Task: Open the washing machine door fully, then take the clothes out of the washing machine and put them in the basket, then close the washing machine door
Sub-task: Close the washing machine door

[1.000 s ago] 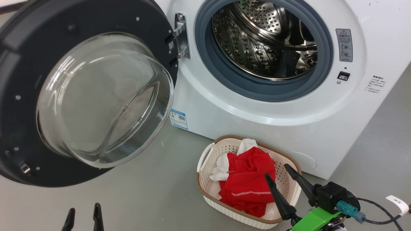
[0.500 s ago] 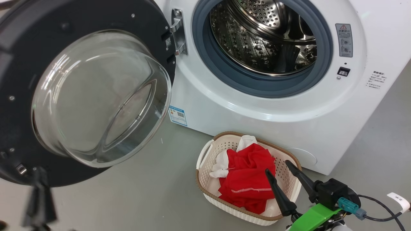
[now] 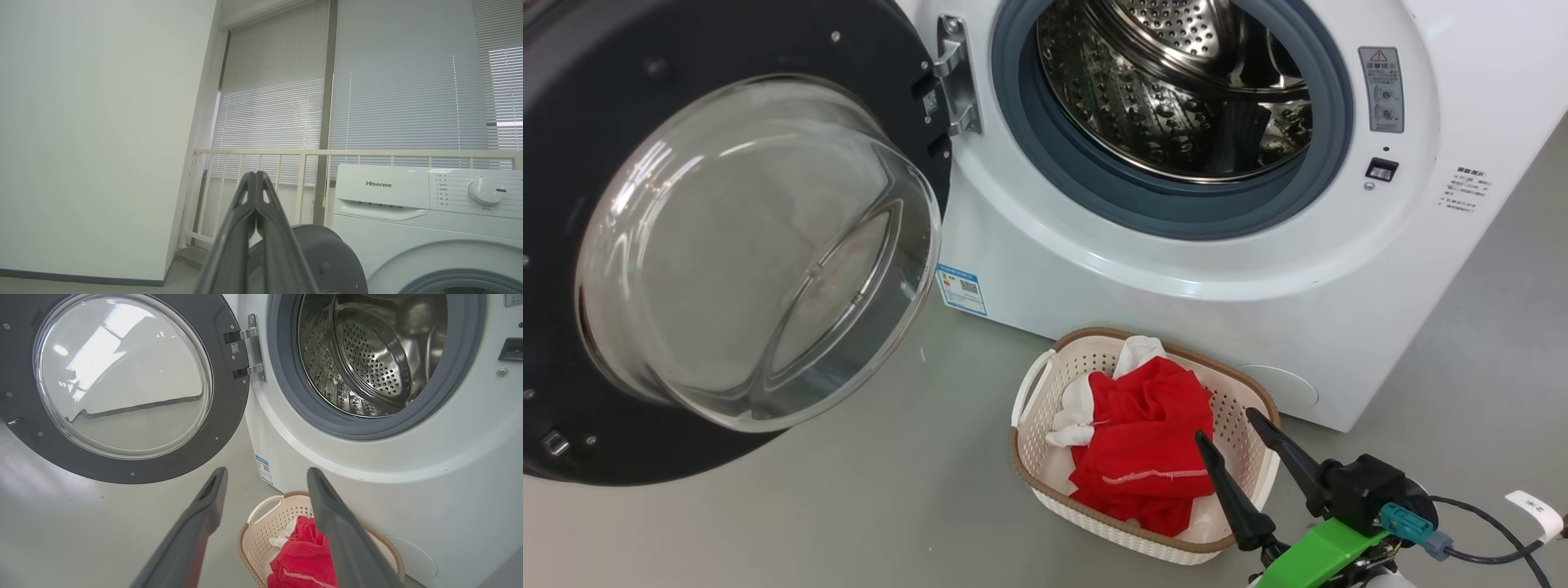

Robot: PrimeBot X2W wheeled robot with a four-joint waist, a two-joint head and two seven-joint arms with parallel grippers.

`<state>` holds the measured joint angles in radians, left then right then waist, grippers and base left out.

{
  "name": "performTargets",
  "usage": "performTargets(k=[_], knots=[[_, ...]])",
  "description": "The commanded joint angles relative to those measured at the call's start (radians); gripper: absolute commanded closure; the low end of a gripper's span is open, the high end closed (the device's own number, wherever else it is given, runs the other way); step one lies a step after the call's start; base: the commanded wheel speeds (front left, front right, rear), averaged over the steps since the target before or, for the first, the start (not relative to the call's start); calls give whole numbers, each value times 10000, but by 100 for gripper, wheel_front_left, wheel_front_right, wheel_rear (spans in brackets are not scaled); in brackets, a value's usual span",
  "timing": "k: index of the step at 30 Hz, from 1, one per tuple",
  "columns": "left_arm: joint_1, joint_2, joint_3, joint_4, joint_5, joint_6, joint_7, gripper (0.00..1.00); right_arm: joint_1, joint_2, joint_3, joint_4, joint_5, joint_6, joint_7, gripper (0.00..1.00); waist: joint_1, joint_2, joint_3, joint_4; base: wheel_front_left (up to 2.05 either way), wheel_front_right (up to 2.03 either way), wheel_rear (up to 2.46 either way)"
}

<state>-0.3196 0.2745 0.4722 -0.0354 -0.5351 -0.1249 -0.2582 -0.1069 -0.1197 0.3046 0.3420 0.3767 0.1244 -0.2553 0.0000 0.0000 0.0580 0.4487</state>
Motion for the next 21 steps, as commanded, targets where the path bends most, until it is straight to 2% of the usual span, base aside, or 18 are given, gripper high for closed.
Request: performTargets(k=[1,5,9,12,14,18,21], knots=[[-515,668,456,-5,-313,-54,-36,100,-225,29,169,-245,-67,63,-65,0,0,0,42,-38,0,0,0],[-1226,1457,713,1052,-1417,-55,-36,100,-239,16,154,-260,-93,63,-65,0,0,0,126,-71,0,0,0],[-1860,2296,473,2793,-2735,-56,127,100,-244,24,147,-249,-115,63,-65,0,0,0,153,-58,0,0,0],[-2450,2952,260,4258,-3668,-56,707,100,-265,34,173,-224,-128,63,-65,0,0,0,189,-32,0,0,0],[-2885,3205,79,5184,-4421,-56,1452,100,-300,34,202,-208,-138,63,-65,0,0,0,220,-27,0,0,0],[-3377,3909,-507,6578,-5016,-57,2606,100,-393,18,239,-185,-153,63,-65,0,0,0,313,-36,0,0,0],[-3516,4229,-785,7186,-5110,-57,2954,100,-426,7,257,-177,-162,63,-65,0,0,0,364,-37,0,0,0]])
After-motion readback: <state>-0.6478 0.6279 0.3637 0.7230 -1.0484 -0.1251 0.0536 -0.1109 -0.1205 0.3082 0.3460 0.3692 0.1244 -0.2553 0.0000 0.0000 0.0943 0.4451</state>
